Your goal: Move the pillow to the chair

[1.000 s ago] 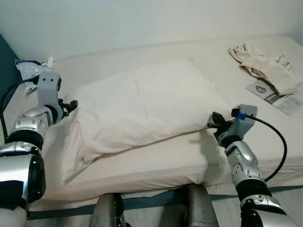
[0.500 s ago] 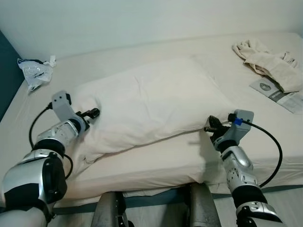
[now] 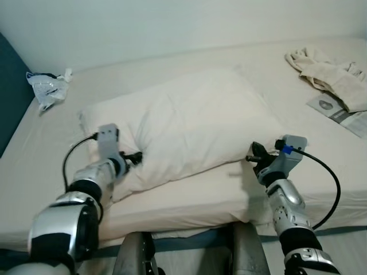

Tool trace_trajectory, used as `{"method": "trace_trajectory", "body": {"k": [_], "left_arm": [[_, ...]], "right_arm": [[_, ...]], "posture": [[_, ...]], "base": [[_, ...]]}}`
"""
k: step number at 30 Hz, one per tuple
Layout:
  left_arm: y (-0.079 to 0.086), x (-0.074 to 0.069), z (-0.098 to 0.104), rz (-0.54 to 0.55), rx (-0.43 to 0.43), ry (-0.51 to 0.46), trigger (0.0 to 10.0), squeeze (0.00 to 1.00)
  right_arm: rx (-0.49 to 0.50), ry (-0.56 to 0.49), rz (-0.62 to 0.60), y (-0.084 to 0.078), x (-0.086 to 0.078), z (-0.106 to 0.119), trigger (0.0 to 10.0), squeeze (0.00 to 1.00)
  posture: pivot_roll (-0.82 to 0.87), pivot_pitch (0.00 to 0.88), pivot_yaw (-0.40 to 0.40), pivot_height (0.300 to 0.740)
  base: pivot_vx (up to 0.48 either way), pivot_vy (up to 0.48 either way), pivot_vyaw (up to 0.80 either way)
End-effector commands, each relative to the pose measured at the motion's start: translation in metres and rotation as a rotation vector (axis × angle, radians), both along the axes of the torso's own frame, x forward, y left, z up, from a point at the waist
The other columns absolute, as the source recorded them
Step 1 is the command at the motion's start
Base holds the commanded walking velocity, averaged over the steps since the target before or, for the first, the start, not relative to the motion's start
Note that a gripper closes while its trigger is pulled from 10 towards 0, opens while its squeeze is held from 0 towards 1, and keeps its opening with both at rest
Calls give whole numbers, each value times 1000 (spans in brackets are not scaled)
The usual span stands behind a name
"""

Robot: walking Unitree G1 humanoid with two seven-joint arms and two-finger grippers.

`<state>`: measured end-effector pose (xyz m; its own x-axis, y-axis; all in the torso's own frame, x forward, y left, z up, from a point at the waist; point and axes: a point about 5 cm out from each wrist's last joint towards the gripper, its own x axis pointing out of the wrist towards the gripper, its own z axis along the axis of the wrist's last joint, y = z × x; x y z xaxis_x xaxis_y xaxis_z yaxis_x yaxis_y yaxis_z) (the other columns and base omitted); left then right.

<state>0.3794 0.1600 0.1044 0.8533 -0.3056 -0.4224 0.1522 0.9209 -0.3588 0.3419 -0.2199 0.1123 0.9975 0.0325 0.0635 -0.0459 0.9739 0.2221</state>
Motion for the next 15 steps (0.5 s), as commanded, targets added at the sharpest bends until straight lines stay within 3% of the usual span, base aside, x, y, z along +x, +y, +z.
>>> {"method": "trace_trajectory", "body": {"k": [1,5,11,15], "left_arm": [[-11,-9,-15,-36,-80,78,0,0],[-17,-7,-6,-102,-203,64,0,0],[-7,-10,1,-265,-194,50,0,0],[-2,-11,5,-317,-212,50,0,0]], "right_arm": [[10,19,5,3,-3,-5,10000,0],[9,14,-1,0,-2,-3,10000,0],[2,26,1,-3,-2,-3,10000,0],[5,28,3,-1,-1,-3,10000,0]], "posture": [[-87,229,130,587],[-86,226,126,587],[-74,221,110,587],[-72,219,109,587]], "base": [[0,0,0],[0,0,0],[0,0,0],[0,0,0]]}}
